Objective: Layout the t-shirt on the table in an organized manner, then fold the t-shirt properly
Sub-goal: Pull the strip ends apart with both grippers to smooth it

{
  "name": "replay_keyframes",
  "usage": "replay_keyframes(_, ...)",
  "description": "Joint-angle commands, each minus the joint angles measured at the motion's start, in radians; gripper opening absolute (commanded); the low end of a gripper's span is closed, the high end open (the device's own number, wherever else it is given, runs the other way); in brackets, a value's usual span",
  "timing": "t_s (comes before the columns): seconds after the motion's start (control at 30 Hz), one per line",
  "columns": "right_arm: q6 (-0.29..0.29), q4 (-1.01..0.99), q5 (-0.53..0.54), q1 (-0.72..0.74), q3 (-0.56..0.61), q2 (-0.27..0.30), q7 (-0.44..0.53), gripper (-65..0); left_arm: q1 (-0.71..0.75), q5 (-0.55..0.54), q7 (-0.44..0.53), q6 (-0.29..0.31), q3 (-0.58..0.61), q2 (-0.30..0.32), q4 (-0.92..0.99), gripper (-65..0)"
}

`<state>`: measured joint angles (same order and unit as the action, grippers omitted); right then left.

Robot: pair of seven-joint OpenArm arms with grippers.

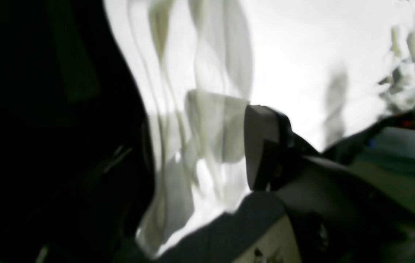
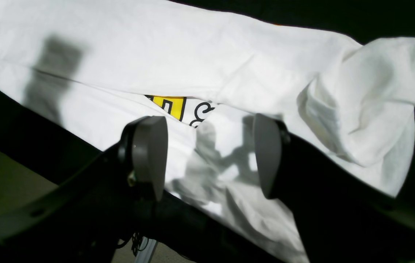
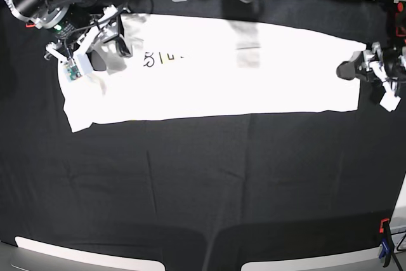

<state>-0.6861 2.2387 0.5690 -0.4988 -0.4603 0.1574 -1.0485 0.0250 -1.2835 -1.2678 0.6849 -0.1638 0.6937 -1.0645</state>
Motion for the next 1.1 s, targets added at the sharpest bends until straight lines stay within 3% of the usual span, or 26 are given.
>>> replay_keyframes(0.0,-0.012,0.020,0.014,0.000,-0.003,0.006,0.019,-29.1,-0.011,-0.050,-0.002,0.005,-0.006,0.026,-0.008,-34.0)
replay_keyframes(0.1,-0.012,0.020,0.014,0.000,-0.003,0.006,0.019,-29.1,-0.011,-0.098,0.000,0.006,-0.005,0.016,-0.008,-34.0)
replay_keyframes(0.33,-0.012,0.020,0.014,0.000,-0.003,0.006,0.019,-29.1,-0.008,-0.094,0.000,0.010,-0.005,-0.032,-0.008,-34.0)
replay_keyframes(0.67,-0.012,0.020,0.014,0.000,-0.003,0.006,0.011,-29.1,-0.011,-0.094,0.073,0.013,-0.005,-0.034,-0.008,-34.1)
replay_keyframes(0.73,-0.012,0.020,0.014,0.000,-0.003,0.006,0.010,-29.1,-0.011,-0.092,0.072,0.013,-0.005,-0.033,-0.008,-39.4)
replay_keyframes(0.87,-0.012,0.020,0.014,0.000,-0.003,0.006,0.008,-29.1,-0.011,-0.048,0.102,0.013,-0.006,-0.031,-0.008,-65.0)
replay_keyframes(1.07,-0.012,0.020,0.014,0.000,-0.003,0.006,0.006,-29.1,-0.025,-0.024,0.127,0.013,-0.006,-0.028,-0.008,-65.0)
